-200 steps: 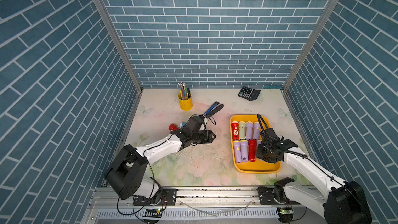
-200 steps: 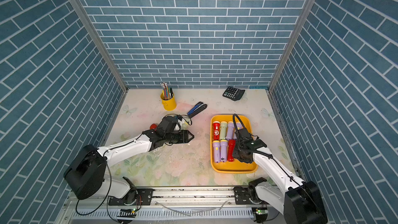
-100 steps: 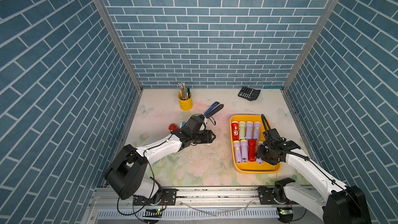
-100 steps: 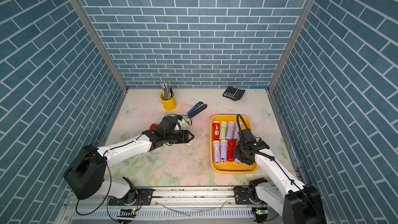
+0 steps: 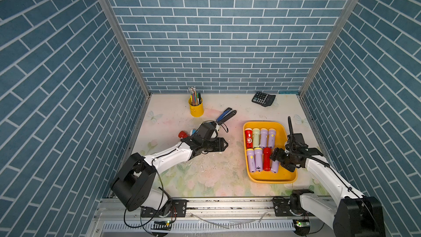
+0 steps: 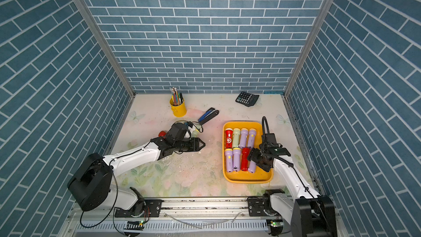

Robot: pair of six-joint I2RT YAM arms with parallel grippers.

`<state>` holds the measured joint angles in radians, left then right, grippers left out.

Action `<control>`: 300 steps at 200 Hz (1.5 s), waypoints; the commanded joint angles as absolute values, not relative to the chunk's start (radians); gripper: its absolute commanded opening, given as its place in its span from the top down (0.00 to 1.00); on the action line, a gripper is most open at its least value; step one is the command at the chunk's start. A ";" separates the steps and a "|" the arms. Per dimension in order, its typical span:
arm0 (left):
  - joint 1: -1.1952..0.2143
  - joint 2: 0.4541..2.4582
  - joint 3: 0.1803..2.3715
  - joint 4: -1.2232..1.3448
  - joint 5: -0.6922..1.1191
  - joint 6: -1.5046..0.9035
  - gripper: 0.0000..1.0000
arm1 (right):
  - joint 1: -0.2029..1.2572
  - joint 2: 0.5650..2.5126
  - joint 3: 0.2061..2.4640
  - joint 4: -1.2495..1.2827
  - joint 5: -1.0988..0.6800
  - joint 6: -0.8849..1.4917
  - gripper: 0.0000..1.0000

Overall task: Put the flashlights into the storage boxes
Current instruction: Place the flashlight at the storage box, then adjust the flashlight in the storage box.

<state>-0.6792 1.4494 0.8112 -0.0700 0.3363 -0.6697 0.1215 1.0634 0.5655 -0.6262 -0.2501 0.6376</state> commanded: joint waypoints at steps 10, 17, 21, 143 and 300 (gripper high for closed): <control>-0.684 1.457 0.834 -0.092 0.325 -0.650 0.40 | 0.089 1.108 0.574 -0.545 -0.316 0.587 0.20; -0.684 1.458 0.834 -0.092 0.324 -0.649 0.40 | 0.088 1.119 0.574 -0.539 -0.311 0.582 0.20; -0.684 1.457 0.834 -0.093 0.324 -0.650 0.40 | 0.086 1.126 0.573 -0.535 -0.309 0.579 0.20; -0.685 1.483 0.869 -0.115 0.321 -0.646 0.40 | 0.088 1.157 0.584 -0.523 -0.403 0.503 0.23; -0.652 1.421 0.917 -0.363 0.208 -0.545 0.40 | 0.130 0.982 0.689 -0.711 -0.289 0.488 0.20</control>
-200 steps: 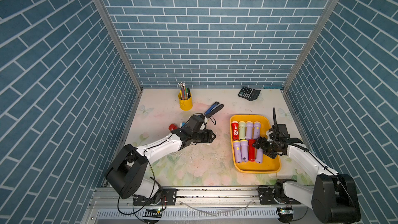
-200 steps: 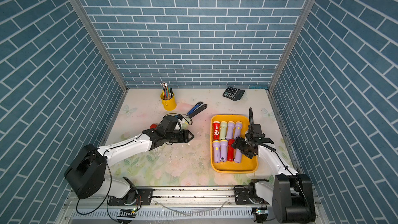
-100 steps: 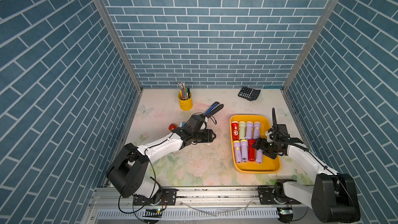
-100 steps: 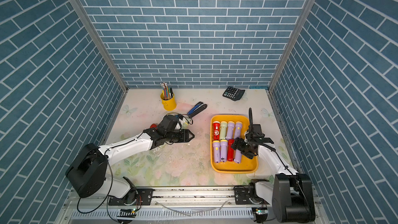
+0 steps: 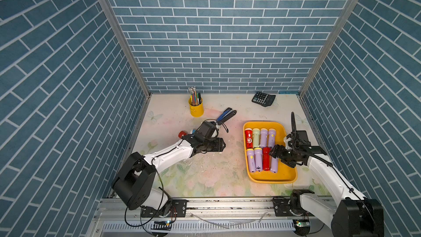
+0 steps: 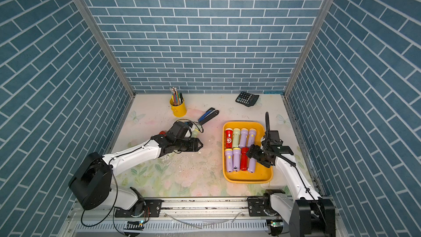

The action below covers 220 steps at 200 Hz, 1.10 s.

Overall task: Put the flashlights into the storage boxes
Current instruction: Adjust the flashlight in the storage box, then pick up the flashlight from the center of the board.

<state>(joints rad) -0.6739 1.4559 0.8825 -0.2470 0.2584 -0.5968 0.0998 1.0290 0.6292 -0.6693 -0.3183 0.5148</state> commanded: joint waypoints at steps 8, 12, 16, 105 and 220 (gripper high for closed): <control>-0.639 1.413 0.916 -0.384 0.204 -0.539 0.40 | 0.151 0.970 0.701 -0.708 -0.279 0.489 0.21; -0.631 1.408 0.914 -0.393 0.202 -0.536 0.40 | 0.163 0.966 0.706 -0.706 -0.272 0.491 0.21; -0.623 1.403 0.913 -0.403 0.199 -0.532 0.40 | 0.175 0.961 0.710 -0.703 -0.265 0.492 0.21; -0.445 1.418 0.939 -0.670 0.074 -0.385 0.39 | 0.469 1.080 0.817 -0.575 -0.171 0.482 0.23; -0.428 1.589 0.963 -0.649 0.011 -0.318 0.43 | 0.560 1.151 0.843 -0.528 -0.158 0.456 0.24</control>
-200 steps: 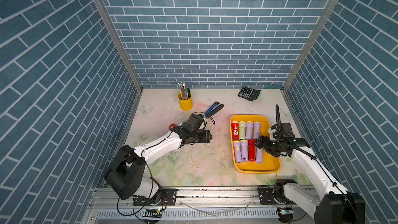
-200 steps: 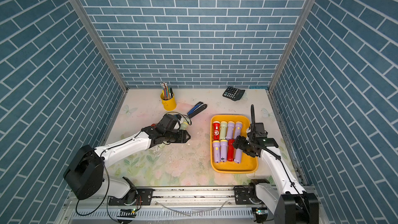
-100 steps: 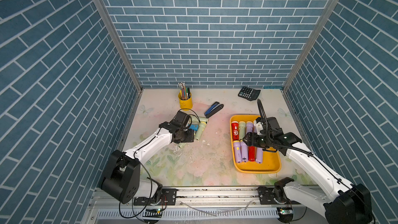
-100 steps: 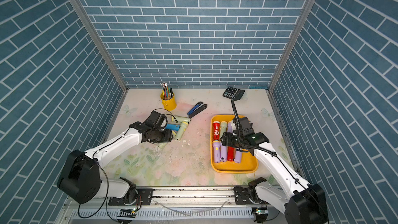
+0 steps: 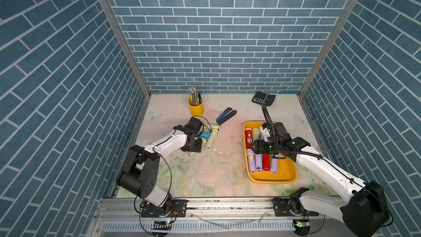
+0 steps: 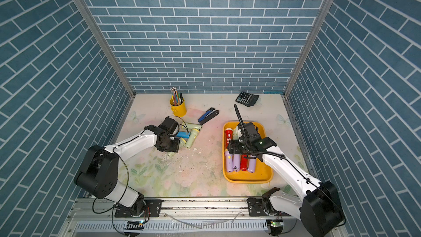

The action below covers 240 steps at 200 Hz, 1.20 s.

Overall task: Put the flashlights into the storage boxes
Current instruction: Pick up the flashlight from the center of the board.

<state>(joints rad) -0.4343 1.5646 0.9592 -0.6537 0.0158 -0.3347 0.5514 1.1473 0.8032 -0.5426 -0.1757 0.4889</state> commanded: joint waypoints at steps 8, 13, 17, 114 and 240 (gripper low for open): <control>-0.428 1.597 0.962 -0.644 0.020 -0.319 0.45 | 0.563 1.152 0.843 -0.528 -0.158 0.454 0.24; -0.428 1.604 0.962 -0.642 0.026 -0.318 0.46 | 0.561 1.153 0.844 -0.528 -0.158 0.454 0.25; -0.427 1.607 0.962 -0.636 0.031 -0.318 0.46 | 0.561 1.154 0.844 -0.527 -0.159 0.454 0.24; -0.428 1.627 0.922 -0.562 0.149 -0.311 0.49 | 0.566 1.167 0.845 -0.508 -0.164 0.454 0.25; -0.429 1.643 0.891 -0.550 0.157 -0.303 0.62 | 0.573 1.147 0.845 -0.496 -0.161 0.454 0.26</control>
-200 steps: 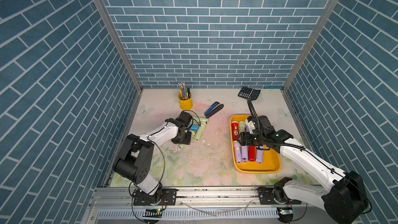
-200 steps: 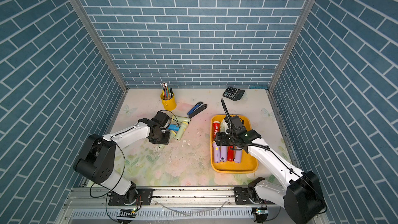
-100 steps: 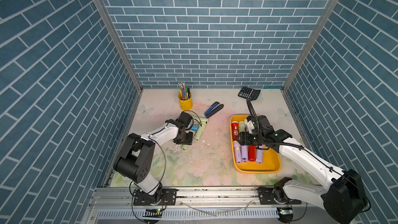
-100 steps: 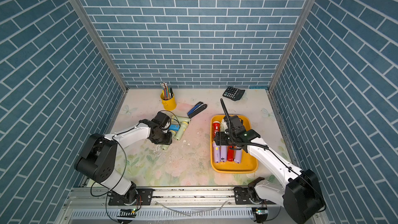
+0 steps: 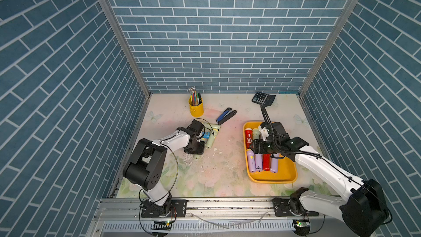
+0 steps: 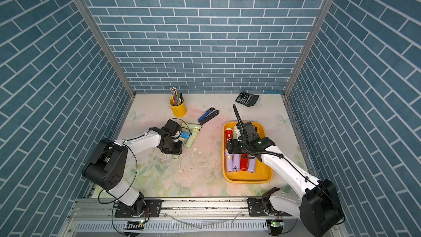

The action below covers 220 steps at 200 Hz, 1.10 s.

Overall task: Put the flashlights into the storage boxes
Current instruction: Pick up the flashlight from the center of the board.

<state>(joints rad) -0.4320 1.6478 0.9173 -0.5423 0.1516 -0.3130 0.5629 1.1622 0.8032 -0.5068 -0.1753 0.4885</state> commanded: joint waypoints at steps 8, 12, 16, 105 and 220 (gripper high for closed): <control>-0.431 1.633 0.888 -0.548 0.165 -0.302 0.62 | 0.569 1.145 0.846 -0.493 -0.159 0.455 0.26; -0.431 1.626 0.886 -0.545 0.168 -0.301 0.62 | 0.571 1.143 0.845 -0.493 -0.159 0.455 0.26; -0.430 1.620 0.885 -0.542 0.173 -0.301 0.63 | 0.571 1.142 0.845 -0.492 -0.157 0.456 0.26; -0.448 1.354 0.815 -0.407 0.317 -0.292 0.66 | 0.620 1.057 0.802 -0.322 -0.178 0.474 0.27; -0.492 1.047 0.535 0.254 0.671 -0.368 0.69 | 0.851 1.216 0.845 0.054 -0.210 0.574 0.31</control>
